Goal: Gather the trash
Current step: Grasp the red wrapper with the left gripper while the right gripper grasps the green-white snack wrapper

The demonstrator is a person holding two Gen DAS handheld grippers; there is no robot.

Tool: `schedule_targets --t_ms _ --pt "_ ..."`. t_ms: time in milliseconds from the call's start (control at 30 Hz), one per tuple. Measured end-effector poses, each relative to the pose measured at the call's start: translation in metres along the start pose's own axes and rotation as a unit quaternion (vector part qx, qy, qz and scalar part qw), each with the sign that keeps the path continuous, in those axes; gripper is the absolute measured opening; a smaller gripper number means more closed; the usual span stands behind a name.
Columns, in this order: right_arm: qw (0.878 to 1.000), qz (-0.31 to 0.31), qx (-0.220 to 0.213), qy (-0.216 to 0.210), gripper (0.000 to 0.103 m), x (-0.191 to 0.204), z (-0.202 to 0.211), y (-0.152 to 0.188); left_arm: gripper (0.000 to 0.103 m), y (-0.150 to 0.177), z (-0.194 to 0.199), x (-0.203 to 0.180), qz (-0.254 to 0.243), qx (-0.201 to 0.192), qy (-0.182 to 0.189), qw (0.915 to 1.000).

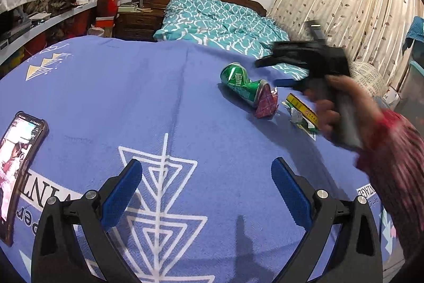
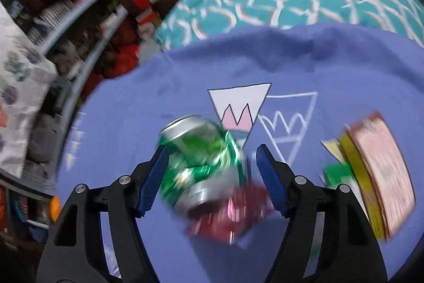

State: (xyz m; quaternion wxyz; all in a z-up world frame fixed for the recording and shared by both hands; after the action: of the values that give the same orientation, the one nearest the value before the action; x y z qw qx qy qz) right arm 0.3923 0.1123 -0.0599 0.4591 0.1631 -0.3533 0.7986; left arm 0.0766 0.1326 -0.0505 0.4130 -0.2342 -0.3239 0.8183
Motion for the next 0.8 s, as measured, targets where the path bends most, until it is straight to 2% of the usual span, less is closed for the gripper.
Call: schedule_targets --t_ms 67,100,167,200,233,367,467,533,600,700,800 --pt "0.999 0.016 0.033 -0.006 0.075 0.002 -0.022 0.001 0.094 0.000 0.002 0.000 0.000 -0.005 -0.002 1.0000" --pt "0.998 0.025 0.054 -0.016 0.071 0.006 -0.031 0.006 0.094 0.000 0.003 0.000 0.000 -0.008 -0.002 1.0000" --pt "0.992 0.068 0.100 -0.043 0.070 0.021 -0.040 0.026 0.094 0.000 0.004 -0.001 0.000 -0.010 0.001 1.0000" --pt "0.987 0.109 0.108 -0.038 0.070 0.032 -0.038 0.039 0.094 0.001 0.005 0.000 0.001 -0.010 0.002 0.9999" --pt "0.982 0.135 0.120 -0.051 0.069 0.042 -0.033 0.055 0.094 0.000 0.006 0.000 0.005 -0.011 0.003 0.9999" --pt "0.968 0.155 0.145 -0.135 0.068 0.069 0.002 0.125 0.094 -0.003 0.008 0.013 0.035 -0.011 0.009 0.9993" --pt "0.968 0.144 0.118 -0.168 0.082 0.068 0.035 0.162 0.094 -0.003 0.007 0.020 0.051 -0.005 0.014 0.9986" --pt "0.972 0.132 0.074 -0.181 0.082 0.058 0.066 0.169 0.094 -0.003 0.006 0.018 0.048 0.001 0.014 0.9988" --pt "0.979 0.112 0.012 -0.172 0.083 0.036 0.099 0.162 0.094 -0.002 0.006 0.015 0.039 0.007 0.013 0.9991" --pt "0.990 0.082 -0.072 -0.093 0.079 -0.006 0.138 0.136 0.094 -0.002 0.010 0.007 0.022 0.001 0.011 0.9997" --pt "0.994 0.065 -0.084 -0.020 0.071 -0.035 0.141 0.112 0.094 -0.001 0.015 -0.010 -0.006 -0.005 0.020 0.9998"
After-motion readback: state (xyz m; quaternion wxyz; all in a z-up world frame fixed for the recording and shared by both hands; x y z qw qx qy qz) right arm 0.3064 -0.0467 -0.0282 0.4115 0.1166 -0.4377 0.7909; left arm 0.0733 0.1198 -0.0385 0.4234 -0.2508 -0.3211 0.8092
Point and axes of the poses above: each gripper's, at about its wrist camera, not at the fingertips, and z roughly against the way its jaws point, x to its left, y to its underside, the point moved 4 cm from there along -z, roughly the way its jaws point, and after that the axes turned 12 degrees about -y, right-handed, at the moved point
